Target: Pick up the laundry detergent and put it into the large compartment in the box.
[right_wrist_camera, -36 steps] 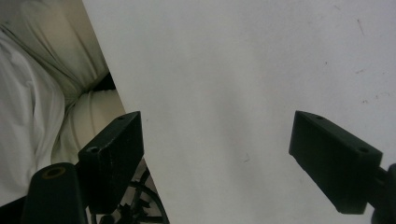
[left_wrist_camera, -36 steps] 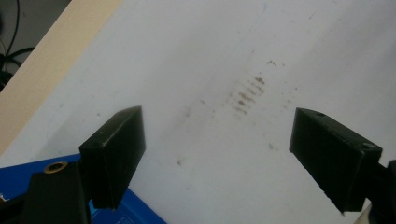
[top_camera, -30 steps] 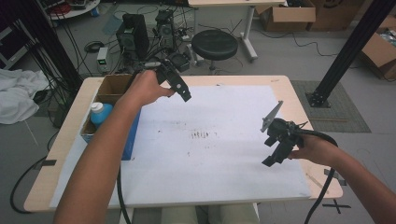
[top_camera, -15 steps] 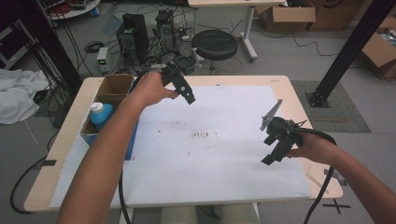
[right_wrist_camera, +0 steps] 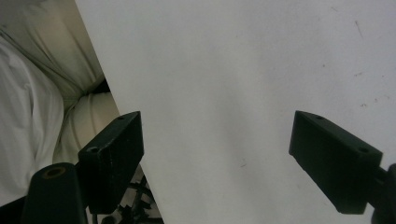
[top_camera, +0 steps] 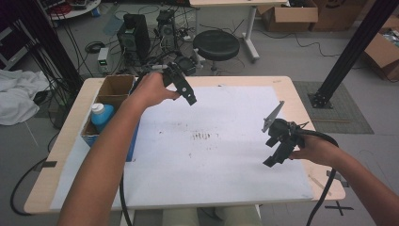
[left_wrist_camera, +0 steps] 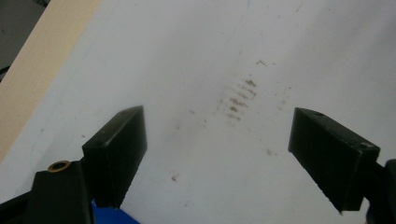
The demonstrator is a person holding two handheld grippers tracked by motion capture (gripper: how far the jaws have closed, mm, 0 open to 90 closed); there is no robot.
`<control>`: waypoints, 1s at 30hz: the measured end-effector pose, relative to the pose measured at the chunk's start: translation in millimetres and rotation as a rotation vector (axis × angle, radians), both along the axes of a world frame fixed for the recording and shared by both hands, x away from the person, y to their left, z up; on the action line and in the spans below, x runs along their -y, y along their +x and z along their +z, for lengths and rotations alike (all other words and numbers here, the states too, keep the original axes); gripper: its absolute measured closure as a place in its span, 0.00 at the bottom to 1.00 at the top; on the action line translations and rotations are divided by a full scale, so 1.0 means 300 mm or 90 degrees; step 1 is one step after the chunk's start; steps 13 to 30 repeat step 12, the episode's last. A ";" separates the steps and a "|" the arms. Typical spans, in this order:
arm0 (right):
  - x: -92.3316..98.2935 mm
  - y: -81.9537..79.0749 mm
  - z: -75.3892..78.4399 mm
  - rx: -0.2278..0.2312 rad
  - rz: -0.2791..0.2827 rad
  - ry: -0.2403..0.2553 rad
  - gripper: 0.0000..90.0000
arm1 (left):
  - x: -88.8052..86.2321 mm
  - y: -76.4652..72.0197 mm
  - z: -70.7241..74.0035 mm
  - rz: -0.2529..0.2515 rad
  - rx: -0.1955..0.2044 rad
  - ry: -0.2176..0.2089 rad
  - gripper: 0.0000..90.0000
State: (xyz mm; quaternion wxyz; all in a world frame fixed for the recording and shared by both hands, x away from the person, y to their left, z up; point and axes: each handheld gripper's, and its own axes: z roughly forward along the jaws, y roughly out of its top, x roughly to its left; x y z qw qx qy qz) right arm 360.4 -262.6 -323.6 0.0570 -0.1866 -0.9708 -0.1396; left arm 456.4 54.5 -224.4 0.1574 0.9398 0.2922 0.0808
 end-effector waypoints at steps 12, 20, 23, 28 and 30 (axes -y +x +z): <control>0.003 -0.003 0.003 0.002 -0.002 0.000 0.20 | 0.001 -0.003 0.003 -0.003 -0.001 -0.001 0.23; 0.003 -0.003 0.003 0.002 -0.002 0.000 0.20 | 0.001 -0.003 0.003 -0.003 -0.001 -0.001 0.23; 0.003 -0.003 0.003 0.002 -0.002 0.000 0.20 | 0.001 -0.003 0.003 -0.003 -0.001 -0.001 0.23; 0.003 -0.003 0.003 0.002 -0.002 0.000 0.20 | 0.001 -0.003 0.003 -0.003 -0.001 -0.001 0.23; 0.003 -0.003 0.003 0.002 -0.002 0.000 0.20 | 0.001 -0.003 0.003 -0.003 -0.001 -0.001 0.23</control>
